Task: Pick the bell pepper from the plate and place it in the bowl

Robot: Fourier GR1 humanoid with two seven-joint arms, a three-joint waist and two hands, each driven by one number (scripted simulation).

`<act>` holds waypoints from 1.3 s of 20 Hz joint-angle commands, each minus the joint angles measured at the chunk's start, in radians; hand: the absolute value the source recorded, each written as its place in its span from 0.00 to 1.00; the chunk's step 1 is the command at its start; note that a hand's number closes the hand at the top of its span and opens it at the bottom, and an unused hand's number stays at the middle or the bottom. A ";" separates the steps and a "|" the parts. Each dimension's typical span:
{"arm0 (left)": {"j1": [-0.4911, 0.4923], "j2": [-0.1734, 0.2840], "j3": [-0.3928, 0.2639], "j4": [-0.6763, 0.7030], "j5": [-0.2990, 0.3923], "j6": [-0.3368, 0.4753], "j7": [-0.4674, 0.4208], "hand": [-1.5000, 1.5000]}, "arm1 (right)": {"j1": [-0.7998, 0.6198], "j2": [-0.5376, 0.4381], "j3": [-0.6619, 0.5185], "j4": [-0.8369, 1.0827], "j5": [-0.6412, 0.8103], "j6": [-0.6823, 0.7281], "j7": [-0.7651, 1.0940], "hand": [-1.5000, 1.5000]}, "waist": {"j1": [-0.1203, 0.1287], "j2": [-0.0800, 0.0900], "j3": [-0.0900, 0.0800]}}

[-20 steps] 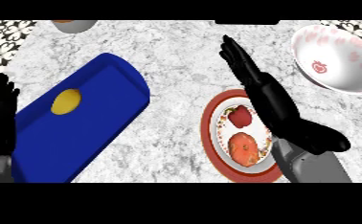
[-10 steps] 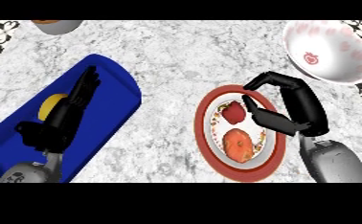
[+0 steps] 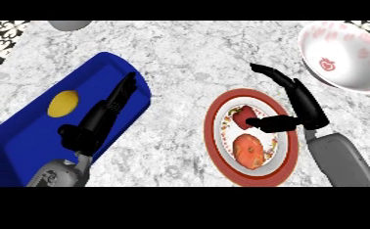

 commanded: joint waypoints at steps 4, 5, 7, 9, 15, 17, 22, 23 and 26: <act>0.016 -0.011 -0.008 -0.010 -0.020 0.008 0.003 0.50 | -0.118 -0.190 0.121 -0.009 0.248 0.109 0.277 0.00 | 0.011 -0.008 -0.003; 0.009 -0.006 -0.006 0.022 -0.014 -0.019 -0.019 0.50 | -0.126 -0.225 0.170 -0.027 0.272 0.187 0.324 0.00 | 0.004 -0.008 -0.006; 0.001 0.002 -0.001 0.007 -0.018 -0.014 0.000 0.50 | -0.132 -0.275 0.201 -0.068 0.236 0.345 0.397 0.00 | -0.006 -0.013 -0.006; 0.025 -0.004 -0.011 -0.014 -0.015 -0.019 -0.003 0.50 | -0.182 -0.264 0.233 -0.087 0.225 0.448 0.499 0.00 | 0.010 -0.011 -0.004; 0.013 -0.006 0.031 -0.023 -0.006 -0.028 0.025 0.50 | -0.278 -0.166 0.221 -0.189 0.102 0.689 0.826 0.00 | 0.003 -0.008 -0.001; 0.018 -0.056 -0.021 -0.056 -0.048 0.004 0.061 0.50 | -0.248 -0.145 0.225 -0.241 0.091 0.724 0.887 0.00 | -0.001 -0.007 0.000; 0.024 -0.025 0.073 -0.006 -0.031 -0.087 0.031 0.50 | -0.208 -0.044 0.224 -0.215 0.183 0.716 0.932 0.00 | 0.003 -0.004 0.000; 0.012 -0.088 0.037 0.028 -0.093 -0.034 -0.005 0.50 | -0.215 -0.001 0.240 -0.218 0.198 0.713 0.957 0.00 | 0.002 -0.003 0.000; 0.024 -0.081 0.062 -0.053 -0.085 -0.070 0.076 0.50 | -0.137 -0.087 0.142 -0.342 0.198 0.783 0.914 0.00 | -0.001 -0.005 0.000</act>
